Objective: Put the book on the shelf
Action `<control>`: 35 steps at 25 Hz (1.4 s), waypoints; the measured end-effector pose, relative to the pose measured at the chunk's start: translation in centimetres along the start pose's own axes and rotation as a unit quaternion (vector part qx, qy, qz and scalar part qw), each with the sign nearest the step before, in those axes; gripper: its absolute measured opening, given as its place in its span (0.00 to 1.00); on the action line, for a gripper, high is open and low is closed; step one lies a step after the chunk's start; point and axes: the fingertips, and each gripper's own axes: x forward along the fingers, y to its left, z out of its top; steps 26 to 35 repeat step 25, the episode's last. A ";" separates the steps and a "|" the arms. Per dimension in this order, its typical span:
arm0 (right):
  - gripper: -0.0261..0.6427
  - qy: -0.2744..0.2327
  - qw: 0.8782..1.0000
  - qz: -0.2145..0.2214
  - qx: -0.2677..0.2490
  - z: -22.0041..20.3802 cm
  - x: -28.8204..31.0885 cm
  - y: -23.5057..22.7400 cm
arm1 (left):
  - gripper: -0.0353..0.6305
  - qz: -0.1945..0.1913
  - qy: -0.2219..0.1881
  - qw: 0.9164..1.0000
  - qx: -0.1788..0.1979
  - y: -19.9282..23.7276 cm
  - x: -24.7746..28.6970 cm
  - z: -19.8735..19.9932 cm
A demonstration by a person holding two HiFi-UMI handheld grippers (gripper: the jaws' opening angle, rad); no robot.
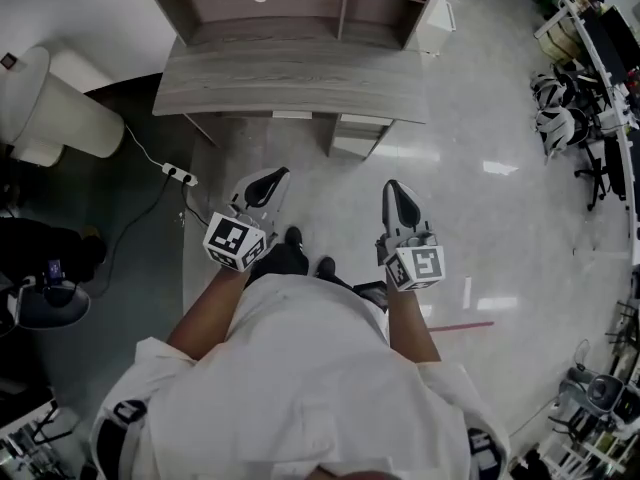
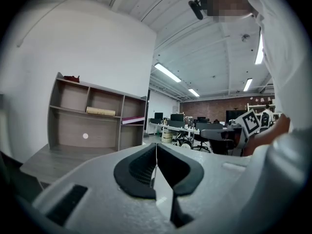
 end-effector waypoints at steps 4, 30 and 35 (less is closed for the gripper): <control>0.06 0.009 1.000 0.005 0.020 -1.8 -0.2 0.8 | 0.08 0.002 -0.016 0.999 -0.052 -0.1 -1.7 0.5; 0.06 0.003 0.999 -0.044 -0.016 1.7 -0.1 0.9 | 0.08 -0.012 -0.003 0.997 -0.076 3.2 -5.1 -1.2; 0.06 0.003 0.999 -0.044 -0.016 1.7 -0.1 0.9 | 0.08 -0.012 -0.003 0.997 -0.076 3.2 -5.1 -1.2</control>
